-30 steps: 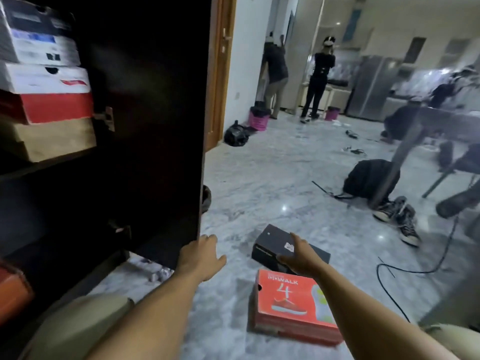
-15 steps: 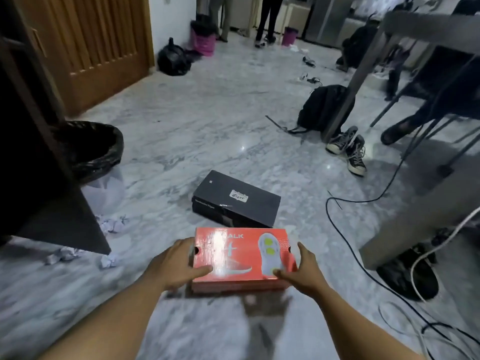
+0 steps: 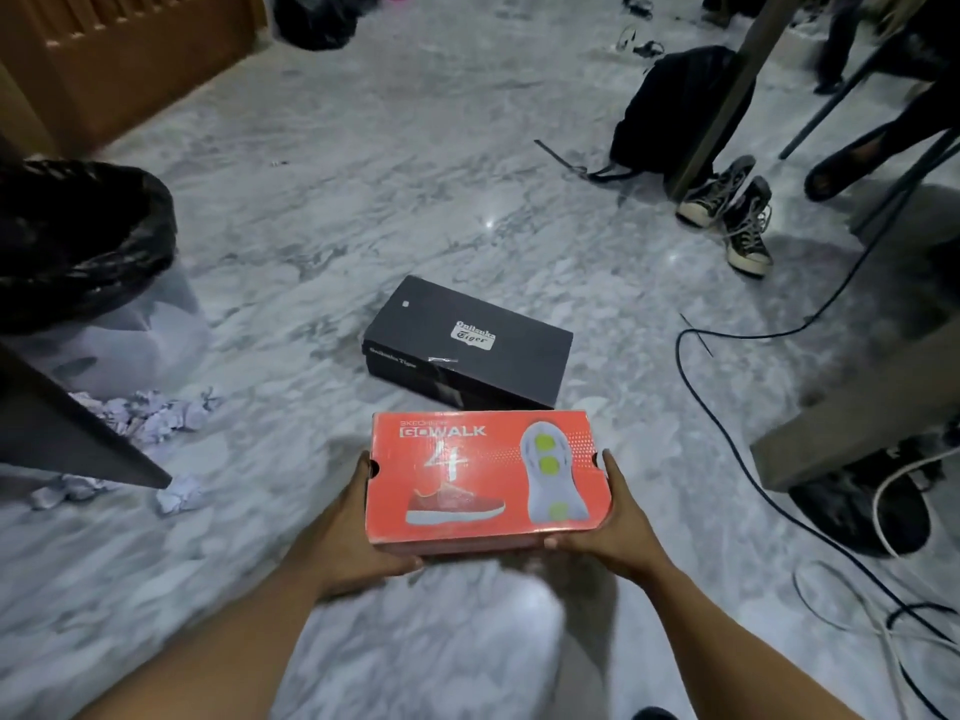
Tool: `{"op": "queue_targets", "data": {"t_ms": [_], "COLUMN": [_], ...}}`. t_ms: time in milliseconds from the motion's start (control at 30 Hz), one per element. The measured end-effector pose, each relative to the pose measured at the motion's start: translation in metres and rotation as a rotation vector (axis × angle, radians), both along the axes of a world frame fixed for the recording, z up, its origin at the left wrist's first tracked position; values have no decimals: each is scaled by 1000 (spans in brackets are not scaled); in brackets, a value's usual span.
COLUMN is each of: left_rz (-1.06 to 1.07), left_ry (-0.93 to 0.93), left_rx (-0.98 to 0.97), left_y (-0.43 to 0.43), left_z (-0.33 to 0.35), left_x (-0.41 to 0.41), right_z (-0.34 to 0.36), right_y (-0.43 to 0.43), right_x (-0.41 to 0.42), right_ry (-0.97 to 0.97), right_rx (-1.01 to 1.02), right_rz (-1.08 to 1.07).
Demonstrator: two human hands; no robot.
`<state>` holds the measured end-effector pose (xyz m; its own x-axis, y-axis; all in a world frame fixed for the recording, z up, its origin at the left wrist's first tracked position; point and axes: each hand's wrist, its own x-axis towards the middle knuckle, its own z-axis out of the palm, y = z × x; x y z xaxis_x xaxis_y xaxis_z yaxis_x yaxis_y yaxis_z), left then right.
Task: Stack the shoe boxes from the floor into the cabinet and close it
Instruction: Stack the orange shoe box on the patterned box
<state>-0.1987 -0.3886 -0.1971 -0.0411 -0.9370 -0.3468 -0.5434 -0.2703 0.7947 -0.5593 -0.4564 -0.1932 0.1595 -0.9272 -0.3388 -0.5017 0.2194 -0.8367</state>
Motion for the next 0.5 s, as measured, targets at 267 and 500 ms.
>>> {"op": "queue_targets", "data": {"t_ms": [267,500], "left_rz": [9,44], "left_ry": [-205,-289], "left_rx": [-31,-66], "left_y": [3,34], "left_z": [19,49], "left_x": [-4,22], "right_z": [1,17], "right_y": [3,26], "right_x": [8,38], "right_ry": [52,1], "right_rx": [-96,-131], "right_rz": [17,13]}}
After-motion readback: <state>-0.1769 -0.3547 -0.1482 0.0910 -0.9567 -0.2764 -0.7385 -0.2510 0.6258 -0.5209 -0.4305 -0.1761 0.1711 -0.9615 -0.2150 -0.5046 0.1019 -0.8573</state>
